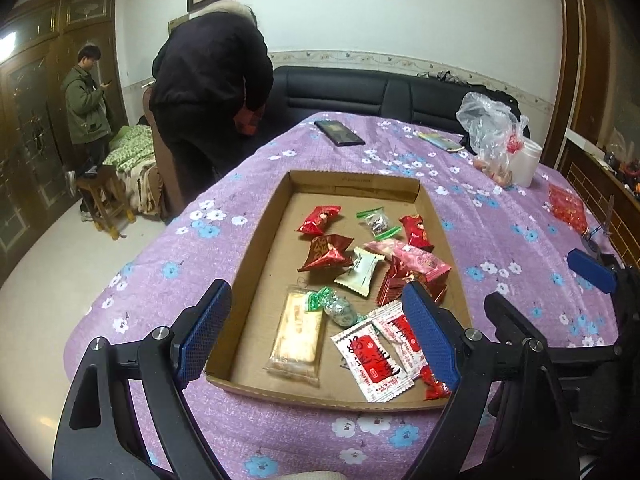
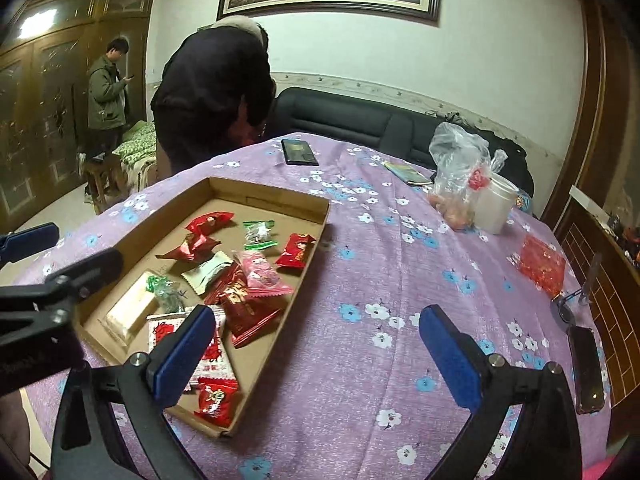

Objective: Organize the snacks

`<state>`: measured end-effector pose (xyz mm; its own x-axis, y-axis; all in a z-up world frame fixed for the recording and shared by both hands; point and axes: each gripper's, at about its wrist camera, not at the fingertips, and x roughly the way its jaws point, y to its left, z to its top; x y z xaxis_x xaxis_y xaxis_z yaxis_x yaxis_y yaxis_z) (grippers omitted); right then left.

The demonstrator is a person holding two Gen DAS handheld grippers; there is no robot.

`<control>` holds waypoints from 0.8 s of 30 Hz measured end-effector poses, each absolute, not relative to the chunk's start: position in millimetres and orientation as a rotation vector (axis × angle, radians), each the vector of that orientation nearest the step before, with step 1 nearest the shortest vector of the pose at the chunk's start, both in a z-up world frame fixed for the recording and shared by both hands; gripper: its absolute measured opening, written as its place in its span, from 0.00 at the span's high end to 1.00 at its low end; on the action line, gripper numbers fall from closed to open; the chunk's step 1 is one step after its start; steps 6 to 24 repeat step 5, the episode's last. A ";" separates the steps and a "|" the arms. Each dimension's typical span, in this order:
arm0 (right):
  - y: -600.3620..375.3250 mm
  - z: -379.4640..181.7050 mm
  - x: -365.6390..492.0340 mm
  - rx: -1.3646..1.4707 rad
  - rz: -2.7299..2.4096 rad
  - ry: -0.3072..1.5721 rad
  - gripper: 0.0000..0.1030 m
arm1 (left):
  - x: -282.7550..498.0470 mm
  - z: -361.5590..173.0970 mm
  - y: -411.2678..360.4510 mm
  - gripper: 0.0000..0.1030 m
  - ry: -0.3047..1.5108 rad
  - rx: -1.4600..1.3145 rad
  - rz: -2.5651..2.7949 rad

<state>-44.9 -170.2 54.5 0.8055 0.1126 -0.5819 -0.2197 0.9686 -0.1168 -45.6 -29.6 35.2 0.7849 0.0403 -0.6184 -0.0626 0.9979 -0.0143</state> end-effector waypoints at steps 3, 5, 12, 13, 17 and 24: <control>-168.3 55.9 -46.2 -0.194 0.165 0.609 0.00 | -42.8 34.3 -29.0 0.15 0.678 -0.041 0.054; -169.6 55.5 -46.1 -0.189 0.165 0.612 0.00 | -42.8 34.7 -29.8 0.15 0.675 -0.040 0.054; -169.6 55.5 -46.1 -0.189 0.165 0.612 0.00 | -42.8 34.7 -29.8 0.15 0.675 -0.040 0.054; -169.6 55.5 -46.1 -0.189 0.165 0.612 0.00 | -42.8 34.7 -29.8 0.15 0.675 -0.040 0.054; -169.6 55.5 -46.1 -0.189 0.165 0.612 0.00 | -42.8 34.7 -29.8 0.15 0.675 -0.040 0.054; -169.6 55.5 -46.1 -0.189 0.165 0.612 0.00 | -42.8 34.7 -29.8 0.15 0.675 -0.040 0.054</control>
